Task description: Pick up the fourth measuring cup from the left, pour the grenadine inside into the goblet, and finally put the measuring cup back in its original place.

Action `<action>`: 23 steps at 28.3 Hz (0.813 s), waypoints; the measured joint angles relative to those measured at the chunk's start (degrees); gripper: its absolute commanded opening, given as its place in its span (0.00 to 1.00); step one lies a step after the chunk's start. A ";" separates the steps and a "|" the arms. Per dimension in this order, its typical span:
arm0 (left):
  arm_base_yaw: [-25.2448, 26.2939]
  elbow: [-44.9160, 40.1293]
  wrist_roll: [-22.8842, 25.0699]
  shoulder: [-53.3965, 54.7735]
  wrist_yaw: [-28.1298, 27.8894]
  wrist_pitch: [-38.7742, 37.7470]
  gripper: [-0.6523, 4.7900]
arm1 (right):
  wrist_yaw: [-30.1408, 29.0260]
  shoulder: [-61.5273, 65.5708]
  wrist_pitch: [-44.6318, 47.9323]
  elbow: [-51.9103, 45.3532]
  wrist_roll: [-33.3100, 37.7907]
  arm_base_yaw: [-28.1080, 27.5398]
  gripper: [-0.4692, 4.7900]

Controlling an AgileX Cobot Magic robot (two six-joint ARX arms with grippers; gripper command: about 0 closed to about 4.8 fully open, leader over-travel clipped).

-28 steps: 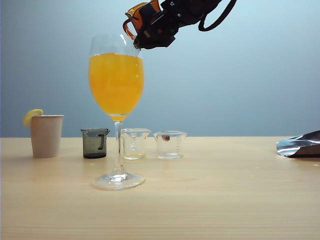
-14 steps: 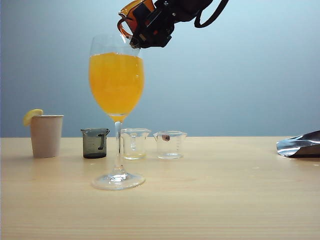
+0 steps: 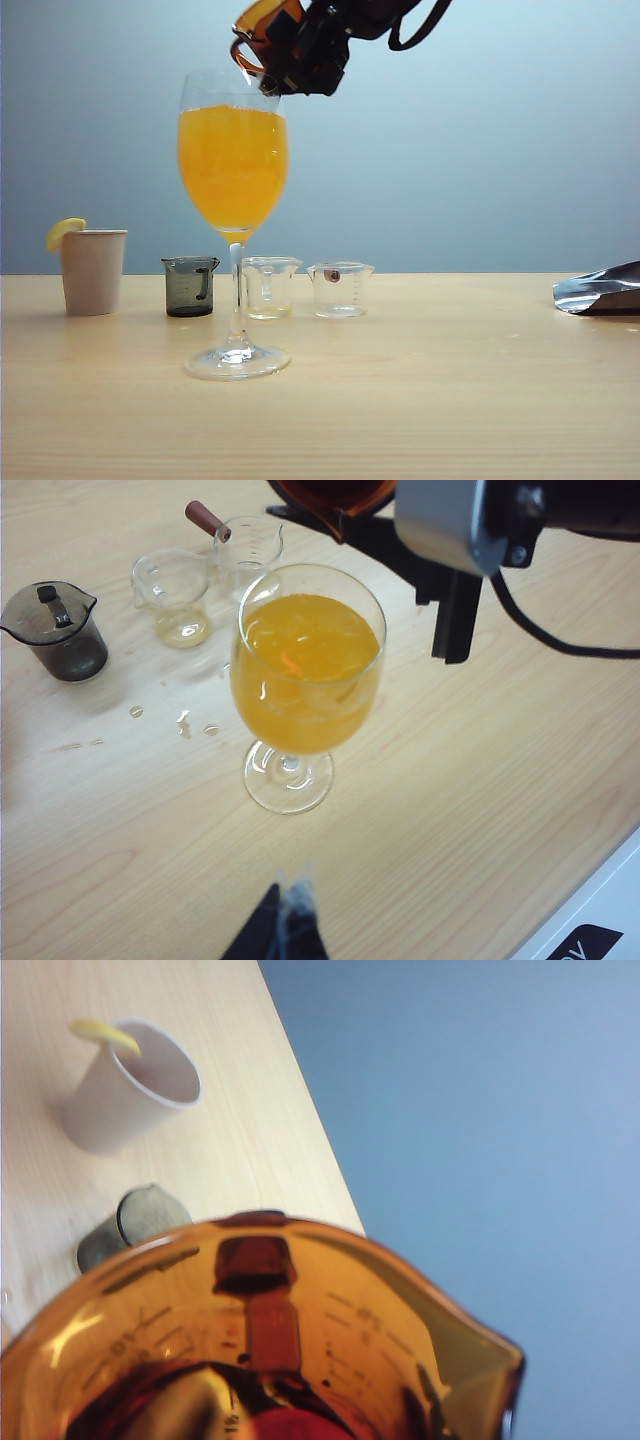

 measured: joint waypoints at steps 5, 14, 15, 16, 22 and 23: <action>0.02 0.00 0.02 0.02 -0.98 0.00 0.11 | 0.17 -0.02 0.79 0.00 -0.33 0.31 0.39; 0.02 0.00 0.00 0.07 -1.01 0.00 0.11 | 1.55 -0.02 0.79 0.00 -4.33 0.61 0.39; 0.02 0.00 0.00 0.07 -1.01 0.00 0.11 | 1.79 -0.02 0.79 0.00 -5.05 0.61 0.39; 0.02 0.00 0.00 0.07 -1.01 0.00 0.11 | 2.16 -0.02 0.79 0.00 -5.60 0.66 0.39; 0.02 0.00 0.00 0.13 -1.01 0.00 0.11 | 2.84 -0.02 1.01 0.00 -7.30 1.38 0.39; 0.02 0.00 0.02 0.17 -1.01 0.00 0.11 | 2.84 -0.02 1.07 0.00 -7.32 1.38 0.39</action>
